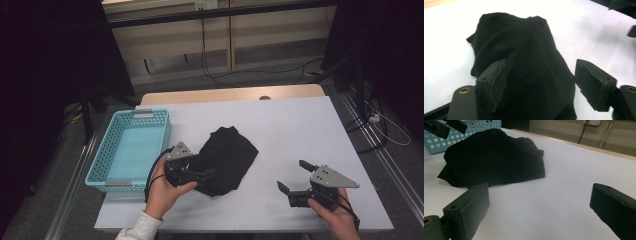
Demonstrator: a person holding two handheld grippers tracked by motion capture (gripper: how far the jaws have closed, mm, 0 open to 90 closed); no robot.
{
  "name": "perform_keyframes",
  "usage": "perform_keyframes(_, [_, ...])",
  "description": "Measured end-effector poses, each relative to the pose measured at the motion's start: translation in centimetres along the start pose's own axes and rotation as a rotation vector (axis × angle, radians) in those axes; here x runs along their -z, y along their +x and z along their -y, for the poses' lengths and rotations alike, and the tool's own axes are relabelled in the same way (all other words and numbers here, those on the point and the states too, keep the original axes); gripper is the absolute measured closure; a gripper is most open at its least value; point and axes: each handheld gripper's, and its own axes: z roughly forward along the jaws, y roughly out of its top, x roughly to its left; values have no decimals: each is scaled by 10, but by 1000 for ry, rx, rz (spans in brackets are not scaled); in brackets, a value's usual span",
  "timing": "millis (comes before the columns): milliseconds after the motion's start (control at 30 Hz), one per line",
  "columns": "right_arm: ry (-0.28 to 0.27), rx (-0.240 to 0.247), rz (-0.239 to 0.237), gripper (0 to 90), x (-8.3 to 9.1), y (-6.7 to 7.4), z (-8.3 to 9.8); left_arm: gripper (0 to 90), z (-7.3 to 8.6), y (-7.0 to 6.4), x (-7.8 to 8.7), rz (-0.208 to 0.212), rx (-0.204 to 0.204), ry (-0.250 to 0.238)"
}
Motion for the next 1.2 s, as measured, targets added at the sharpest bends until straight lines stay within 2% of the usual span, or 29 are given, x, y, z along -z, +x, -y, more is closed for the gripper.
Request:
perform_keyframes(133, [3, 8, -10, 22, -7, 1, -2, 259, 5, -4, -3, -6, -5, 0])
perform_keyframes(367, [19, 30, -25, 22, -16, 2, -4, 353, 15, -14, -13, 51, 6, 45])
perform_keyframes(467, [22, 24, -26, 33, -19, 1, -5, 356, 21, -16, -21, 77, 4, 74])
perform_keyframes(667, [47, -1, 11, 45, -27, -4, -7, 339, 35, -14, -35, 69, 6, 135])
perform_keyframes(867, [94, -9, 38, 55, -42, -13, -8, 340, 40, -14, -36, 64, 5, 147])
perform_keyframes(1000, [137, -18, 43, 55, -54, -18, -10, 407, 41, -16, -33, 47, -18, 161])
perform_keyframes(1067, [142, -12, 41, 58, -59, -18, -12, 432, 42, -17, -33, 35, -7, 160])
perform_keyframes(1133, [148, -10, 34, 59, -64, -16, -14, 530, 43, -17, -32, 11, -4, 157])
perform_keyframes(1200, [157, -1, 29, 58, -70, -15, -15, 601, 43, -16, -31, 7, -1, 159])
